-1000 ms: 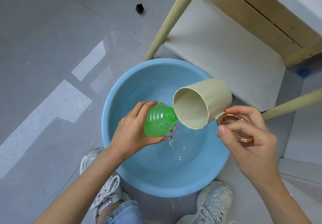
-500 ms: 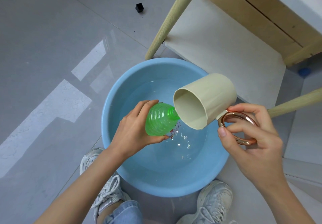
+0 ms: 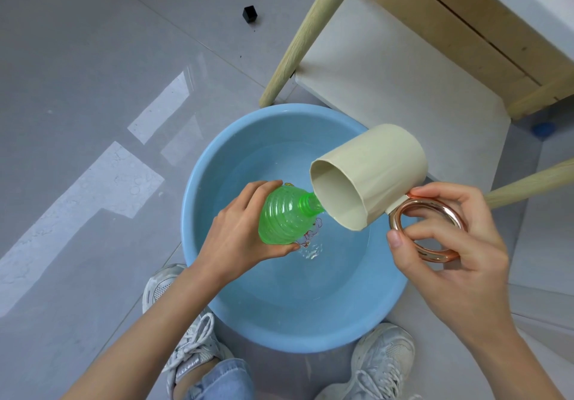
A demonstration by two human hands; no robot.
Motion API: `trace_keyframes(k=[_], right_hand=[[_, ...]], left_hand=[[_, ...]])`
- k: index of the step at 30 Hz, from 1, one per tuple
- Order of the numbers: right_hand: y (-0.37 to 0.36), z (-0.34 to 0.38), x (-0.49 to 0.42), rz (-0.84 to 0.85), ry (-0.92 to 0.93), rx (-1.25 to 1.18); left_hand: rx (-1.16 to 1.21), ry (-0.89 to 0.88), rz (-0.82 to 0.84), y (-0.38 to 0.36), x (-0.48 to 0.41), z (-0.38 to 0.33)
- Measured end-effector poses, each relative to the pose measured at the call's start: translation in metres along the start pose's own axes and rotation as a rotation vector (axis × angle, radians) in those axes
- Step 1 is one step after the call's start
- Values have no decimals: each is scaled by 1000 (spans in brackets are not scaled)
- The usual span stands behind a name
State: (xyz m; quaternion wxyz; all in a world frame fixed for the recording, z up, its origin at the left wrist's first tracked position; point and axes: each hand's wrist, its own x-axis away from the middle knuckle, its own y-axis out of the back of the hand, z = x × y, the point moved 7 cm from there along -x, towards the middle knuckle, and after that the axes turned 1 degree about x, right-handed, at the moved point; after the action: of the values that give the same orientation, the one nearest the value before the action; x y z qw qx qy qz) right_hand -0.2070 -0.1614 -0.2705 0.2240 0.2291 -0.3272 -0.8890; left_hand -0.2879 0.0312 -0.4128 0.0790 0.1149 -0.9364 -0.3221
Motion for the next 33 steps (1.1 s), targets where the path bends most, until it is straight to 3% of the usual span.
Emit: trace_keyframes(k=[33], right_hand=[[-13, 13, 15, 8, 222, 220]], left_hand=[[-5, 3, 6, -4, 2, 3]])
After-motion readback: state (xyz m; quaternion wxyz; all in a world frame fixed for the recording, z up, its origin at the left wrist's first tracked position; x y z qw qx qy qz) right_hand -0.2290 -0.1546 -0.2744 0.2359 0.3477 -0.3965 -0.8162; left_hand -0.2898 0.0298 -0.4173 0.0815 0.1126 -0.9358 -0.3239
